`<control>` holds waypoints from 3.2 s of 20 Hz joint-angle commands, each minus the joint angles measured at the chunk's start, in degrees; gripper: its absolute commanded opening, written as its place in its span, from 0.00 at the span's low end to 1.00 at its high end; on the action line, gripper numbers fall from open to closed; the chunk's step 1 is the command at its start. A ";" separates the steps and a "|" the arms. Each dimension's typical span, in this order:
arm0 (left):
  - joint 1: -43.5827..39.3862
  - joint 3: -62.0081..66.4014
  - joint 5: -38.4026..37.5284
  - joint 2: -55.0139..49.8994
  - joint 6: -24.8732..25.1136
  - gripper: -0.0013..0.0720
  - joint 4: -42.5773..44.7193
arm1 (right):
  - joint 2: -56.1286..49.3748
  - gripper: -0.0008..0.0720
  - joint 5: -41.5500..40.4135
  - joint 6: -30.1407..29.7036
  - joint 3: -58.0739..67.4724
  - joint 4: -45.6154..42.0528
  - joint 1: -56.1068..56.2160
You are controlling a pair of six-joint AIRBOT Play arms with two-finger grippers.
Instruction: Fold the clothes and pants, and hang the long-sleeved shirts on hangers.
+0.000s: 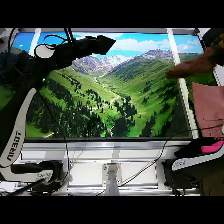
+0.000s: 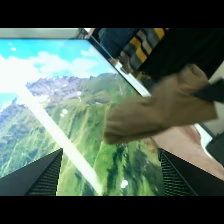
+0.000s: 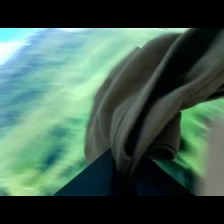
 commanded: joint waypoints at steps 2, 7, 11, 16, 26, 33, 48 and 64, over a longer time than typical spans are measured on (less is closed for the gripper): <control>0.46 0.04 0.04 0.52 0.02 0.97 -0.07 | 0.87 0.03 7.67 3.85 -2.97 -8.00 -15.06; 0.46 0.04 0.04 0.52 0.00 0.97 0.09 | 3.43 0.03 8.22 8.46 -3.96 -9.55 -25.07; 0.44 0.04 0.04 0.52 0.00 0.97 0.07 | 7.08 0.03 16.79 12.90 -14.32 -14.25 -27.69; 0.44 0.04 0.04 0.52 0.00 0.97 0.07 | 12.85 0.33 16.09 14.16 -32.35 -14.93 -27.67; 4.50 0.04 0.02 6.14 0.00 0.62 0.44 | 22.51 0.72 5.70 14.08 -30.77 -3.02 -27.67; 16.90 0.04 -1.99 16.37 -18.51 0.04 34.88 | 25.79 0.03 2.69 1.07 -25.07 19.41 -19.39; 18.67 0.02 -21.62 17.84 -32.15 0.04 69.37 | 29.88 0.04 9.68 12.37 -16.52 -29.31 22.18; 18.67 0.02 -21.62 17.84 -32.17 0.04 69.37 | 29.92 0.04 10.54 12.35 -17.38 -26.21 22.18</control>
